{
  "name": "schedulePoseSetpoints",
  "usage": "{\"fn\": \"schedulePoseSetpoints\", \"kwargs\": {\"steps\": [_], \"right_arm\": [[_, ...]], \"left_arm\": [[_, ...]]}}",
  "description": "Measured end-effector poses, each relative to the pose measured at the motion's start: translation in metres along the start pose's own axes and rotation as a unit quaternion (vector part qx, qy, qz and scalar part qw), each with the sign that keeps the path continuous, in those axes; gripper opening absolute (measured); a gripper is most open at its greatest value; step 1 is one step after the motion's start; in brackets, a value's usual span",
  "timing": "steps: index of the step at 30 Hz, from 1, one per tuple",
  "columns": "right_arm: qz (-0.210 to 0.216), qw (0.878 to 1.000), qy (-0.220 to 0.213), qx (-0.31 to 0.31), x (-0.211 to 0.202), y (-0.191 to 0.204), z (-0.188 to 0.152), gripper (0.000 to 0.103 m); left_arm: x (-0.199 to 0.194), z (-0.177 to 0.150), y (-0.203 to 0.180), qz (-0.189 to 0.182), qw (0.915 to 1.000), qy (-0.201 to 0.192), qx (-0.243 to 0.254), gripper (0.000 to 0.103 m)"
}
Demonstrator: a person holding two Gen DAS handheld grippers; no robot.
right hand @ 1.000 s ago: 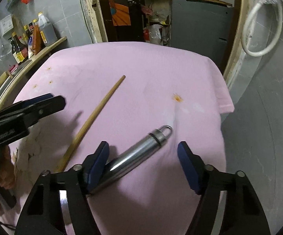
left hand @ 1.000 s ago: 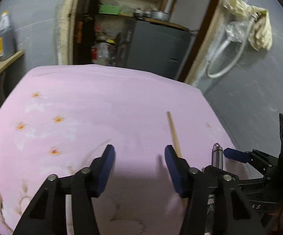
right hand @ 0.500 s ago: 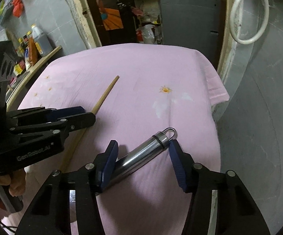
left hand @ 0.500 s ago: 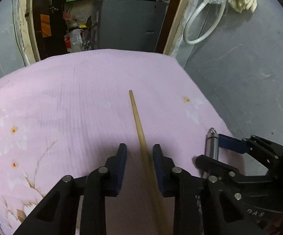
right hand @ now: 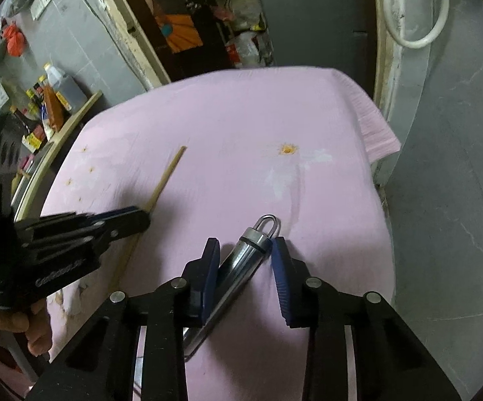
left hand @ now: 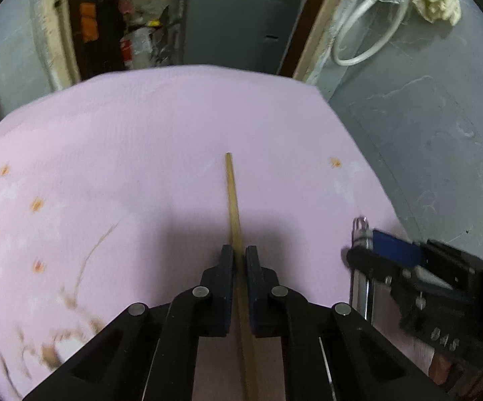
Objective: Organize utensils
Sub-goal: 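Grasp the chopstick with the left tool while the right tool grasps the metal-handled utensil, then lift the chopstick and metal utensil and carry them over the white basket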
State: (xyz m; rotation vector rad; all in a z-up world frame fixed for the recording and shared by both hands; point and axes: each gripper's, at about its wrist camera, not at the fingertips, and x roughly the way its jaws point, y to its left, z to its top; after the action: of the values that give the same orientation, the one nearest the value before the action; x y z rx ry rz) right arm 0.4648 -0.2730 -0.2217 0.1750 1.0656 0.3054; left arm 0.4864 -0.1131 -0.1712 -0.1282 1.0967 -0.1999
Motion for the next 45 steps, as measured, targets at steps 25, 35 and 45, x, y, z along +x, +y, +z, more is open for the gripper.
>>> {"fn": "schedulePoseSetpoints", "kwargs": {"steps": [25,35,45], "right_arm": [[-0.020,0.996,-0.088,0.014,-0.073,0.050,-0.034,0.017],[-0.045,0.979,-0.196,-0.022,-0.157,0.079,-0.065,0.016],[-0.028,0.965,-0.260,-0.033,-0.232,0.126,-0.068,0.016]], "left_arm": [[-0.051,-0.034,0.007,-0.068,0.9967,-0.032,-0.032,0.007],[-0.150,-0.079,0.001,-0.100,0.9812,-0.165,-0.001,0.007],[-0.242,-0.103,0.017,-0.142,0.9570,-0.253,0.003,0.007]]}}
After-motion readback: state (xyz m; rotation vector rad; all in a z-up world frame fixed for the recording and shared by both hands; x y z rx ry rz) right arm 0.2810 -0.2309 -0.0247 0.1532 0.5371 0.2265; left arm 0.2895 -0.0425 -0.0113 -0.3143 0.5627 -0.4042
